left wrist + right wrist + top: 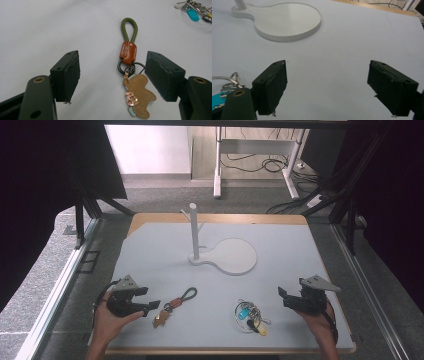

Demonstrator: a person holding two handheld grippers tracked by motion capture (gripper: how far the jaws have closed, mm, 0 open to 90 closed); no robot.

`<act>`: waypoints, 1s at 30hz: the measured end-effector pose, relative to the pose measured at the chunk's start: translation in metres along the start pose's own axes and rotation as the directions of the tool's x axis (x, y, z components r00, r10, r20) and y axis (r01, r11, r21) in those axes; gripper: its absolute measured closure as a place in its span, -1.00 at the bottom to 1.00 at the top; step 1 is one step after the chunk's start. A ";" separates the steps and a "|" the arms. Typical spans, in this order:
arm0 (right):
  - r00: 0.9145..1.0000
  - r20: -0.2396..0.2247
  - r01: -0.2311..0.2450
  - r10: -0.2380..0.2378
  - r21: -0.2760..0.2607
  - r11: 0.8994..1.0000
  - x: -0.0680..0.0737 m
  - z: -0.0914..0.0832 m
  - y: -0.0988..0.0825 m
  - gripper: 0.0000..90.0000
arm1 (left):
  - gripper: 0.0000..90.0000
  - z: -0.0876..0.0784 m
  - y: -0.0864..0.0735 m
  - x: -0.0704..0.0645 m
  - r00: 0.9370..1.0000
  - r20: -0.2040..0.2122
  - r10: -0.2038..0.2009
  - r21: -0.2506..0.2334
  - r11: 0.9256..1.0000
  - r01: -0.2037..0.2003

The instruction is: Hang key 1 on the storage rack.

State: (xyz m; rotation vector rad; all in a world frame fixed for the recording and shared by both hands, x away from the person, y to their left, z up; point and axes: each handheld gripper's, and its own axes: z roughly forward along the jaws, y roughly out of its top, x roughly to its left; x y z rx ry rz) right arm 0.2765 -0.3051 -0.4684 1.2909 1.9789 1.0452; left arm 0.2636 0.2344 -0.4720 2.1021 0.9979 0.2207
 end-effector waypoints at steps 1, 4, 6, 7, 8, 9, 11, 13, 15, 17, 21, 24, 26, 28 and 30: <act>1.000 -0.007 -0.006 0.006 -0.008 1.000 -0.002 -0.002 0.000 -0.61 | -0.37 0.000 0.000 0.000 1.000 -0.004 -0.004 0.000 1.000 0.004; 0.999 -0.022 -0.024 0.023 -0.014 1.000 -0.008 -0.005 0.001 -0.57 | -0.38 0.000 -0.001 0.003 1.000 -0.009 -0.010 -0.005 1.000 0.010; 0.999 -0.032 -0.033 0.033 -0.014 0.999 -0.012 -0.005 0.000 -0.53 | -0.40 0.001 -0.002 0.005 1.000 -0.015 -0.014 -0.006 1.000 0.013; 0.999 -0.041 -0.032 0.032 -0.012 0.999 -0.013 -0.004 0.000 -0.51 | -0.40 0.001 -0.002 0.006 1.000 -0.019 -0.019 -0.011 1.000 0.019; 0.999 -0.045 -0.030 0.030 -0.009 1.000 -0.014 -0.003 0.000 -0.50 | -0.40 0.001 -0.002 0.006 1.000 -0.021 -0.020 -0.013 1.000 0.020; 0.999 -0.045 -0.028 0.028 -0.008 1.000 -0.014 -0.003 -0.001 -0.49 | -0.40 0.001 -0.001 0.007 1.000 -0.025 -0.016 -0.018 1.000 0.015; 0.998 -0.054 -0.026 0.026 -0.005 1.000 -0.015 -0.001 -0.004 -0.47 | -0.40 0.000 -0.001 0.006 0.999 -0.035 -0.016 -0.033 0.999 0.015; 0.997 -0.065 -0.036 0.036 0.002 0.999 -0.015 0.001 -0.008 -0.46 | -0.40 0.001 -0.001 0.005 0.999 -0.035 -0.013 -0.036 0.999 0.012; 0.997 -0.072 -0.017 0.018 0.008 1.000 -0.015 0.001 -0.010 -0.45 | -0.40 0.001 0.000 0.005 0.999 -0.045 -0.012 -0.031 0.999 0.011; 0.997 -0.078 0.003 -0.002 0.008 1.000 -0.015 0.000 -0.012 -0.42 | -0.40 0.003 0.003 0.004 0.998 -0.055 -0.013 -0.028 1.000 0.011; 0.996 -0.089 -0.004 0.005 0.012 1.000 -0.020 0.001 -0.014 -0.38 | -0.39 0.006 0.011 0.001 0.998 -0.067 -0.003 -0.021 1.000 0.002; 0.995 -0.096 -0.011 0.012 0.019 1.000 -0.022 0.001 -0.016 -0.37 | -0.37 0.006 0.020 -0.004 0.998 -0.059 0.026 0.002 1.000 -0.025; 0.995 -0.097 -0.014 0.016 0.020 1.000 -0.023 0.000 -0.017 -0.36 | -0.37 0.005 0.026 -0.008 0.998 -0.050 0.043 0.023 0.999 -0.042; 0.995 -0.096 -0.018 0.020 0.022 1.000 -0.025 -0.001 -0.017 -0.34 | -0.37 0.004 0.031 -0.009 0.997 -0.036 0.062 0.036 0.998 -0.061; 0.996 -0.089 -0.026 0.028 0.017 0.999 -0.028 -0.003 -0.017 -0.33 | -0.36 0.003 0.035 -0.010 0.997 -0.027 0.069 0.044 0.997 -0.068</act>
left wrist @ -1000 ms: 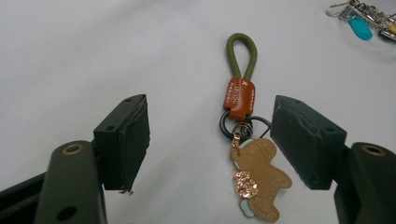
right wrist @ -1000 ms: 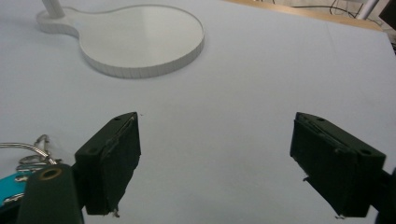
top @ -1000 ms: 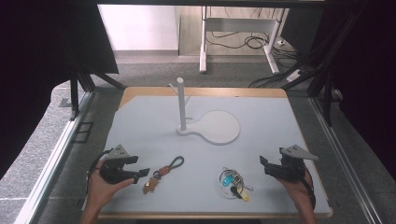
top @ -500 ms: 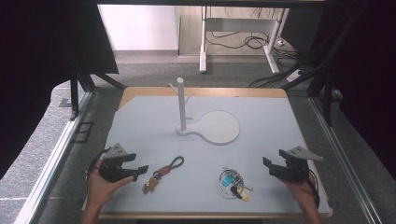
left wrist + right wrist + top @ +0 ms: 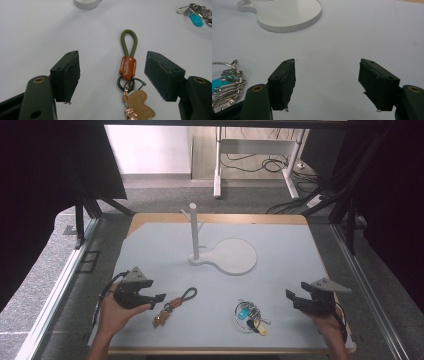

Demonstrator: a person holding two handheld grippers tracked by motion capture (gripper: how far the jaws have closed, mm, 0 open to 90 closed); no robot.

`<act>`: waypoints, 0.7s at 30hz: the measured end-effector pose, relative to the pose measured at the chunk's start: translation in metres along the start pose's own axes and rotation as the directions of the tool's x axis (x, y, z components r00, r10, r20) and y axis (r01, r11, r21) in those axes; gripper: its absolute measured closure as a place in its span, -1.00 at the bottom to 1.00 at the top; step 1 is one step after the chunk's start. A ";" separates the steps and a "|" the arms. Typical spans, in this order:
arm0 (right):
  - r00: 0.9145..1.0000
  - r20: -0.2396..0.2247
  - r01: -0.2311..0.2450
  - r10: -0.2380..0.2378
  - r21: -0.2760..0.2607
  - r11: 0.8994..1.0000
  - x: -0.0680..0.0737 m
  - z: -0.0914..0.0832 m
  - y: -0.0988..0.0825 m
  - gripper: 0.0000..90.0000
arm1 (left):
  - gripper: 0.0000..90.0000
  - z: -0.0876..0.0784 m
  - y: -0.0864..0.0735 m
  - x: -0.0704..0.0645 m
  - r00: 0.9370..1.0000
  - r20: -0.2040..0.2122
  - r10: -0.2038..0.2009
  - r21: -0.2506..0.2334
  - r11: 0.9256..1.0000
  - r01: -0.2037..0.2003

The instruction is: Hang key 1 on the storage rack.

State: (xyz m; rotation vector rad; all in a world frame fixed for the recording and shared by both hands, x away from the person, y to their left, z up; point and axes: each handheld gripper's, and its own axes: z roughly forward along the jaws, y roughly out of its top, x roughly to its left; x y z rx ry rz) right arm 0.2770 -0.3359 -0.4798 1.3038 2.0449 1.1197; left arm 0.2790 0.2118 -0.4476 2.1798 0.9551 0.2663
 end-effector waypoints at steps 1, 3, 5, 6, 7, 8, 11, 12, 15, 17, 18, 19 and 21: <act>1.000 0.003 -0.003 0.003 -0.003 1.000 -0.001 -0.002 0.000 -0.32 | -0.35 0.000 0.001 0.000 1.000 0.006 0.001 0.003 1.000 -0.001; 1.000 0.007 0.000 0.000 -0.005 1.000 -0.001 -0.003 0.000 -0.32 | -0.35 0.000 0.003 0.000 1.000 0.012 0.001 0.010 1.000 -0.001; 1.000 0.012 0.003 -0.003 -0.005 1.000 -0.002 -0.005 0.001 -0.32 | -0.34 -0.001 0.007 -0.001 1.000 0.022 0.009 0.020 1.000 -0.010; 1.000 0.013 0.002 -0.002 -0.009 1.000 -0.002 -0.006 0.001 -0.31 | -0.34 -0.002 0.008 -0.001 1.000 0.025 0.010 0.020 1.000 -0.010; 1.000 0.014 0.006 -0.006 -0.010 1.000 -0.003 -0.007 0.002 -0.31 | -0.34 -0.003 0.011 -0.001 0.999 0.034 0.009 0.015 1.000 -0.010; 1.000 0.016 0.007 -0.007 -0.014 1.000 -0.003 -0.008 0.002 -0.31 | -0.33 -0.004 0.013 -0.001 0.999 0.042 0.011 0.013 1.000 -0.011; 1.000 0.020 0.001 0.000 -0.018 1.000 -0.004 -0.010 0.002 -0.30 | -0.31 -0.006 0.020 0.001 0.999 0.048 0.017 0.022 1.000 -0.019; 1.000 0.020 -0.002 0.002 -0.016 1.000 -0.004 -0.010 0.002 -0.29 | -0.31 -0.007 0.023 0.002 0.999 0.048 0.023 0.027 0.999 -0.024; 1.000 0.020 0.001 -0.001 -0.006 1.000 -0.005 -0.009 0.003 -0.28 | -0.30 -0.005 0.029 0.004 0.998 0.056 0.037 0.050 0.998 -0.040; 1.000 0.021 0.001 -0.001 -0.003 1.000 -0.005 -0.007 0.004 -0.27 | -0.29 -0.004 0.033 0.005 0.997 0.063 0.052 0.067 0.996 -0.056; 1.000 0.019 0.001 -0.001 -0.003 1.000 -0.005 -0.007 0.004 -0.28 | -0.29 -0.002 0.035 0.004 0.996 0.065 0.057 0.074 0.995 -0.062; 1.000 0.017 0.006 -0.006 0.000 1.000 -0.004 -0.006 0.004 -0.28 | -0.29 -0.002 0.037 0.004 0.996 0.065 0.062 0.081 0.994 -0.067; 1.000 0.017 0.010 -0.010 0.006 1.000 -0.004 -0.005 0.004 -0.28 | -0.28 0.001 0.039 0.004 0.995 0.079 0.056 0.079 0.995 -0.062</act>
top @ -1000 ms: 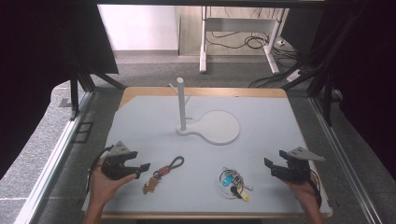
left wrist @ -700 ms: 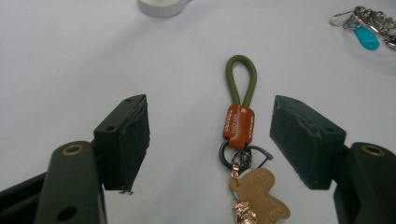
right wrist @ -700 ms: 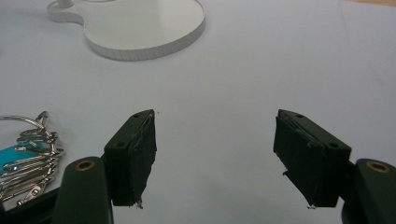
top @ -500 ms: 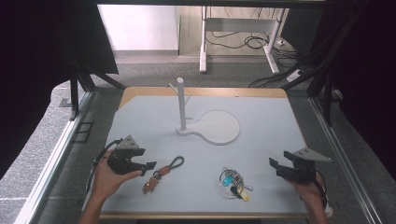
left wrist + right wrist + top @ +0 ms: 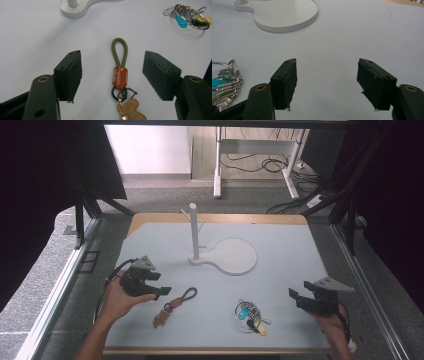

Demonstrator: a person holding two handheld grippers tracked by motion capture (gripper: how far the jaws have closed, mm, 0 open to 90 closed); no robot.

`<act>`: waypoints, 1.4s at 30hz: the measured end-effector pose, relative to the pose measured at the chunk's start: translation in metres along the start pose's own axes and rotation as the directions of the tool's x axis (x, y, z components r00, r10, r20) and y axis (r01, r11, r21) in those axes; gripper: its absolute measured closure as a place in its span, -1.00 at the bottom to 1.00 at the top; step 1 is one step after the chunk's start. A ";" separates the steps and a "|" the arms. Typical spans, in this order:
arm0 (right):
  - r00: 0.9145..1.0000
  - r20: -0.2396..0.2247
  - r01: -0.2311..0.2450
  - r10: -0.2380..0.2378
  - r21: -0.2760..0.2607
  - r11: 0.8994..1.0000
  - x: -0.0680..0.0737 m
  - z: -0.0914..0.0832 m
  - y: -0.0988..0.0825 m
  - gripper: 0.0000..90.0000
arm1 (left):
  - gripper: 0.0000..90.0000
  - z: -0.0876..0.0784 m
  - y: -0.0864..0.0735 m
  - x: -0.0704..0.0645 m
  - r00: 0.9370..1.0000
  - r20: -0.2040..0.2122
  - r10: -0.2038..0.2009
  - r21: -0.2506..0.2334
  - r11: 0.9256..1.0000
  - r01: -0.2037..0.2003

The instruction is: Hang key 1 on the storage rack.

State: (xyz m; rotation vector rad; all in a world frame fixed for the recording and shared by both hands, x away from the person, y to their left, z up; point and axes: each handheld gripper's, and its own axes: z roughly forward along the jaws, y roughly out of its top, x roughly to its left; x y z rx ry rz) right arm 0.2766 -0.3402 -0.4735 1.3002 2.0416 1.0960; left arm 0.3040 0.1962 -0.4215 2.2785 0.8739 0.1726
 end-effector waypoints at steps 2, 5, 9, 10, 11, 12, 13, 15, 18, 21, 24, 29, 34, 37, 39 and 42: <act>1.000 0.001 0.003 -0.003 0.000 1.000 0.000 0.000 0.000 -0.28 | -0.27 0.003 0.002 0.002 1.000 0.002 0.007 0.015 1.000 -0.007; 1.000 0.008 -0.001 0.001 0.000 1.000 -0.001 -0.001 0.001 -0.29 | -0.25 0.008 0.006 0.001 1.000 -0.002 0.027 0.037 0.999 -0.026; 1.000 0.014 -0.004 0.003 0.015 1.000 -0.001 0.001 0.000 -0.30 | -0.23 0.012 0.015 -0.003 0.998 -0.002 0.068 0.068 0.995 -0.067; 1.000 0.013 -0.003 0.002 0.019 1.000 0.000 0.002 0.000 -0.30 | -0.22 0.012 0.016 -0.004 0.997 -0.009 0.073 0.072 0.995 -0.072; 1.000 0.012 -0.003 0.003 0.024 1.000 0.001 0.003 0.000 -0.30 | -0.21 0.013 0.018 -0.004 0.997 -0.012 0.082 0.081 0.993 -0.081; 1.000 0.013 0.004 -0.005 0.030 1.000 0.001 0.004 0.000 -0.30 | -0.20 0.015 0.020 -0.004 0.996 -0.012 0.090 0.086 0.992 -0.088; 1.000 0.016 0.009 -0.010 0.036 0.999 0.002 0.005 0.000 -0.30 | -0.19 0.016 0.020 -0.005 0.996 -0.010 0.092 0.092 0.992 -0.090; 1.000 0.014 0.017 -0.018 0.045 0.999 0.004 0.007 0.000 -0.30 | -0.15 0.020 0.022 -0.005 0.995 0.001 0.097 0.107 0.990 -0.096; 1.000 0.009 0.025 -0.025 0.057 0.998 0.006 0.009 0.000 -0.30 | -0.11 0.026 0.022 -0.006 0.994 0.009 0.105 0.139 0.985 -0.106; 1.000 0.012 0.028 -0.029 0.056 0.998 0.006 0.010 -0.001 -0.30 | -0.08 0.032 0.021 -0.007 0.992 0.025 0.121 0.170 0.978 -0.123; 1.000 0.013 0.025 -0.026 0.051 0.998 0.006 0.009 -0.001 -0.29 | -0.04 0.037 0.019 -0.009 0.992 0.037 0.124 0.188 0.974 -0.129; 1.000 0.023 0.020 -0.021 0.030 0.999 0.006 0.009 0.000 -0.27 | -0.02 0.046 0.016 -0.010 0.992 0.037 0.124 0.233 0.964 -0.129; 0.999 0.022 0.024 -0.025 0.036 0.999 0.007 0.010 -0.001 -0.28 | 0.00 0.056 0.013 -0.011 0.990 0.030 0.140 0.276 0.950 -0.143; 0.999 0.022 0.024 -0.025 0.037 0.999 0.007 0.010 -0.001 -0.28 | 0.03 0.060 0.013 -0.012 0.988 0.043 0.146 0.298 0.942 -0.152; 0.999 0.024 0.024 -0.025 0.040 0.999 0.007 0.010 -0.001 -0.28 | 0.03 0.065 0.013 -0.014 0.988 0.046 0.150 0.320 0.934 -0.157; 0.999 0.025 0.025 -0.026 0.043 0.999 0.007 0.011 -0.001 -0.28 | 0.05 0.070 0.012 -0.015 0.987 0.049 0.156 0.333 0.929 -0.163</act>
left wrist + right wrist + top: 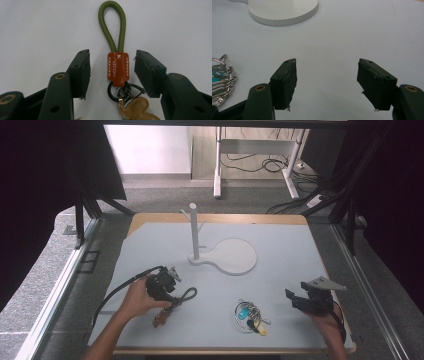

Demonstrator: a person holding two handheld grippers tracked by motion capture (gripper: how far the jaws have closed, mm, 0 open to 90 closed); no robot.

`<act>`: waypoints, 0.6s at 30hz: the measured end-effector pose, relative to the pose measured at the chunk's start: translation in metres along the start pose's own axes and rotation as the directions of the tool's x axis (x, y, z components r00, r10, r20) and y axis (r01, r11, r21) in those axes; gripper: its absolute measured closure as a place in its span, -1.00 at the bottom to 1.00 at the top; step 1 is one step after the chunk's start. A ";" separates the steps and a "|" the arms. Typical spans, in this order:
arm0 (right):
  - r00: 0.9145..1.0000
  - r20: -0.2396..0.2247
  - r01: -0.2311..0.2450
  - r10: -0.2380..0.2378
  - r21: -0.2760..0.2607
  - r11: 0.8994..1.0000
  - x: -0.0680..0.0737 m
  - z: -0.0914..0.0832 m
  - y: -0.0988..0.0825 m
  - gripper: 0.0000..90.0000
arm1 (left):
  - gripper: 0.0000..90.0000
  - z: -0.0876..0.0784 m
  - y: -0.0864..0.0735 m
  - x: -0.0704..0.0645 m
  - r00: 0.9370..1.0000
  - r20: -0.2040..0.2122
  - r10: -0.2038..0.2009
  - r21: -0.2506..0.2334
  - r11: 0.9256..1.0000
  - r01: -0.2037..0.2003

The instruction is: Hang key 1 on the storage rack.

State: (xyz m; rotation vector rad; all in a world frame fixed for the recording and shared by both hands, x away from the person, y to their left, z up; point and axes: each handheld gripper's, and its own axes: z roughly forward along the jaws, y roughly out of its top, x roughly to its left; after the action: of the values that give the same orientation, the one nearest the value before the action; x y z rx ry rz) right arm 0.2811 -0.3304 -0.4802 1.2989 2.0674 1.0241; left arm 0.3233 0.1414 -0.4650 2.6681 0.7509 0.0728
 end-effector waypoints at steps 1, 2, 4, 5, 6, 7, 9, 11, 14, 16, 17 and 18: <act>1.000 0.000 -0.001 0.001 -0.001 1.000 0.000 0.000 0.000 -0.28 | 0.06 0.001 0.000 0.000 1.000 0.002 0.000 0.000 1.000 0.000; 1.000 0.000 0.000 0.000 0.000 1.000 0.000 0.000 0.000 -0.28 | 0.06 0.001 0.000 -0.001 1.000 0.004 0.001 -0.001 1.000 -0.001; 1.000 0.001 -0.002 0.002 -0.001 1.000 0.000 0.000 0.000 -0.28 | 0.07 0.003 0.001 -0.001 1.000 0.008 0.004 0.005 1.000 -0.004; 1.000 0.003 -0.001 0.001 0.000 1.000 -0.001 0.000 0.000 -0.28 | 0.07 0.004 0.001 -0.001 1.000 0.010 0.003 0.008 1.000 -0.003; 1.000 0.004 -0.005 0.005 0.000 1.000 -0.001 0.000 -0.001 -0.28 | 0.07 0.004 0.001 -0.001 1.000 0.010 0.005 0.009 1.000 -0.005; 1.000 0.005 -0.005 0.005 0.001 1.000 -0.001 0.000 -0.001 -0.28 | 0.07 0.004 0.001 -0.001 1.000 0.011 0.005 0.009 1.000 -0.005; 1.000 0.004 -0.004 0.004 0.000 1.000 -0.001 0.000 -0.001 -0.28 | 0.08 0.004 0.001 -0.002 1.000 0.010 0.006 0.010 1.000 -0.006; 1.000 0.003 -0.003 0.003 0.000 1.000 0.000 0.000 -0.001 -0.29 | 0.09 0.005 0.001 -0.002 1.000 0.014 0.008 0.013 1.000 -0.008; 1.000 0.000 0.003 -0.003 -0.002 1.000 0.001 0.000 0.000 -0.29 | 0.10 0.005 0.001 -0.003 1.000 0.017 0.011 0.025 1.000 -0.011; 1.000 0.000 0.004 -0.004 -0.001 1.000 0.001 0.001 0.000 -0.29 | 0.11 0.006 0.002 -0.003 1.000 0.023 0.012 0.031 0.999 -0.013; 1.000 0.000 0.001 -0.001 0.000 1.000 0.001 0.002 -0.001 -0.29 | 0.12 0.006 0.002 -0.004 1.000 0.023 0.013 0.036 0.999 -0.014; 1.000 -0.002 -0.001 0.001 0.003 1.000 0.001 0.003 -0.001 -0.29 | 0.12 0.007 0.003 -0.004 1.000 0.026 0.016 0.043 0.999 -0.017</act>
State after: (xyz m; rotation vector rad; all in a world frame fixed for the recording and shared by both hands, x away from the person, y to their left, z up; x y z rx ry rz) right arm 0.2817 -0.3286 -0.4827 1.3016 2.0708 1.0231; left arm 0.3226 0.1346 -0.4706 2.7108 0.7303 0.0275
